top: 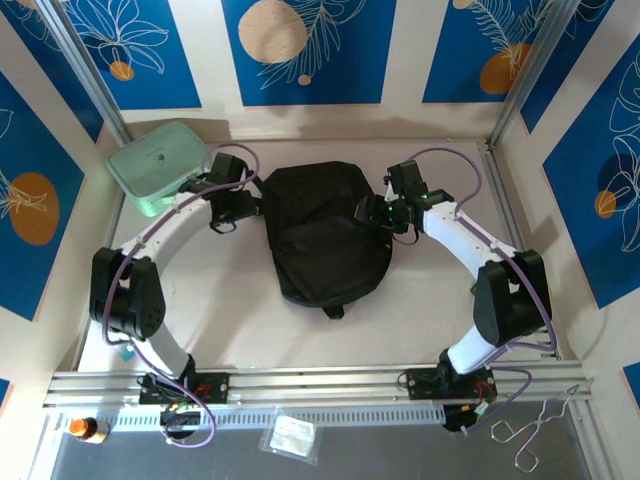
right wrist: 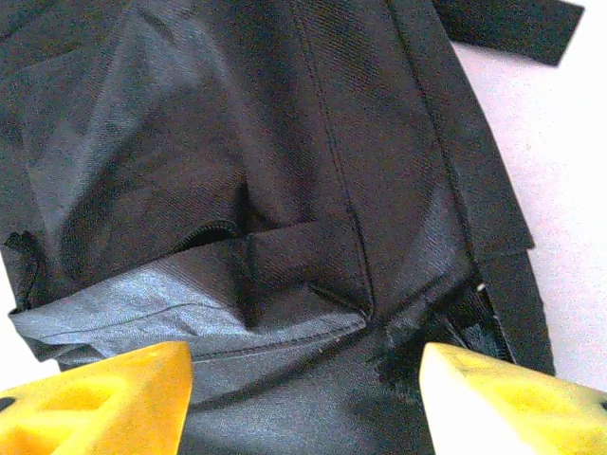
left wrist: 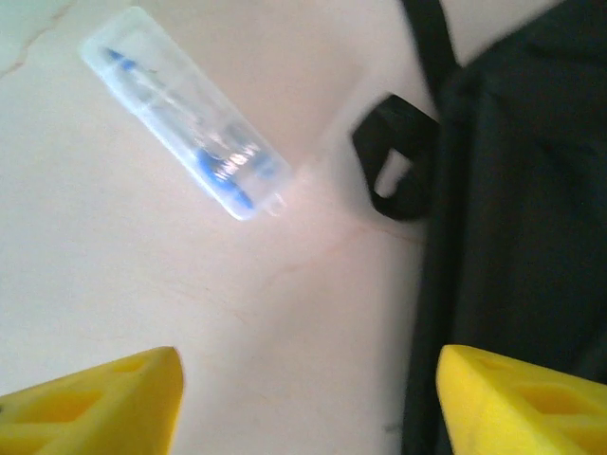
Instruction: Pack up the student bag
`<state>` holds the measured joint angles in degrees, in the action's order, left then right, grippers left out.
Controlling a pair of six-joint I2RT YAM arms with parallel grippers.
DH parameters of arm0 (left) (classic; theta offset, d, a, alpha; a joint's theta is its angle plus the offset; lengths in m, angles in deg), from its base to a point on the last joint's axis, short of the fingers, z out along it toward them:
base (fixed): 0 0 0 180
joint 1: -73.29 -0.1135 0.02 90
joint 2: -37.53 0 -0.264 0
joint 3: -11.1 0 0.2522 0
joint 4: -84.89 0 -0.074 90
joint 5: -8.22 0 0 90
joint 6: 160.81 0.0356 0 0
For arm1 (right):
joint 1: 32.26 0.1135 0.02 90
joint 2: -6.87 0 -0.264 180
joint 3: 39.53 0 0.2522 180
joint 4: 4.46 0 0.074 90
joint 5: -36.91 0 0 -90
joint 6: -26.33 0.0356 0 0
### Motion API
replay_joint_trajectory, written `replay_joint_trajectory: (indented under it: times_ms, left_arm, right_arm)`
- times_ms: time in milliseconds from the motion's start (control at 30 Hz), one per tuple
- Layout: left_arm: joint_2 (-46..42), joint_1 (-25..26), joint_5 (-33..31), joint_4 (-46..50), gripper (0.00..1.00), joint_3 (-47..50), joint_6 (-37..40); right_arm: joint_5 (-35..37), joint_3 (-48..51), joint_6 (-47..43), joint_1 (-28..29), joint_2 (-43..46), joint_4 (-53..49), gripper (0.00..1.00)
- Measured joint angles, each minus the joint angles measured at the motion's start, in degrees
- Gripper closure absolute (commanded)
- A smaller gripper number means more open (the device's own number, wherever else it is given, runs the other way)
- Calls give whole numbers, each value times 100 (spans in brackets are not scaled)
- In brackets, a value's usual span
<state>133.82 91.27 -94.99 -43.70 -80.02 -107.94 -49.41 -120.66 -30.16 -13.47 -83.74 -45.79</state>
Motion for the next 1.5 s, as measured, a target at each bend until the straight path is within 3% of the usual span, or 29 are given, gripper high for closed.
replay_joint_trajectory:
  times_ms: [167, 400, 633, 833, 1033, 1267, 1500]
  left_arm:
    - [778, -240, -273, 20, 11, -323, -85]
    - [1663, -387, -787, -39, 10, -693, -118]
    - [2284, -662, -763, -236, 23, -1036, -208]
    - [2326, -673, -621, -396, 36, -1078, -221]
    - [2326, -673, -479, -575, 40, -1001, -199]
    - [2216, -702, -308, -656, 37, -863, -157]
    - [1620, -704, -22, -590, 37, -101, -203]
  right_arm:
    - [68, 103, 52, 107, 35, 22, 22]
    - [83, 306, 81, 223, 319, 129, 16]
    - [83, 306, 83, 227, 339, 168, 16]
    - [79, 306, 94, 229, 339, 166, 17]
    - [61, 328, 129, 238, 339, 166, 18]
    - [42, 332, 151, 254, 319, 164, 18]
    - [39, 332, 168, 260, 229, 164, 19]
